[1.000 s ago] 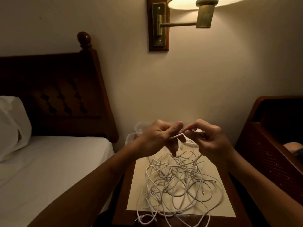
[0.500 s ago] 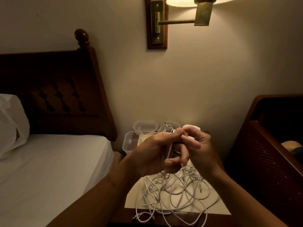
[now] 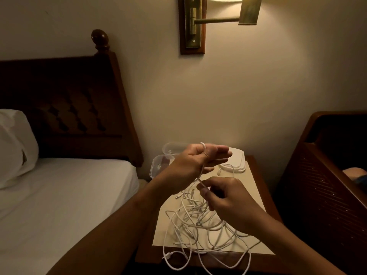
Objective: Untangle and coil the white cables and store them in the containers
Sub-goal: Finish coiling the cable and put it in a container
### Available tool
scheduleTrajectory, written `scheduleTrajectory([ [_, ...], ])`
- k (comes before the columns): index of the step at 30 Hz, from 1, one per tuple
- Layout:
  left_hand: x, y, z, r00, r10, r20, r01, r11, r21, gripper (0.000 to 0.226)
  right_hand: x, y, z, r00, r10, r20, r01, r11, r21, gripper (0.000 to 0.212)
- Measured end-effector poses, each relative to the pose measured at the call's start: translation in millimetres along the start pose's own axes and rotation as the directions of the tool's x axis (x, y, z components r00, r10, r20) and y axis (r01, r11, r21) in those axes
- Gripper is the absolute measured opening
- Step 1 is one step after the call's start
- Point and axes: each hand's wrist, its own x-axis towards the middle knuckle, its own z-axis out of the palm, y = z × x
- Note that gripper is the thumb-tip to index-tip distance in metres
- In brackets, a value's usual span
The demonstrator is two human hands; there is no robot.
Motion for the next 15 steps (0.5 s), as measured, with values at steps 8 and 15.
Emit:
scheduleTrajectory([
  [8, 5, 12, -21, 0.993, -0.1, 0.065, 0.032, 0.752, 0.659, 0.031, 4, -10, -25, 0.979, -0.153, -0.131, 0.18, 0.957, 0.228, 0.014],
  [15, -15, 3, -15, 0.874, -0.208, 0.439, 0.209, 0.977, 0.047, 0.079, 21, -3, -44, 0.907, -0.243, -0.344, 0.316, 0.932, 0.176, 0.005],
])
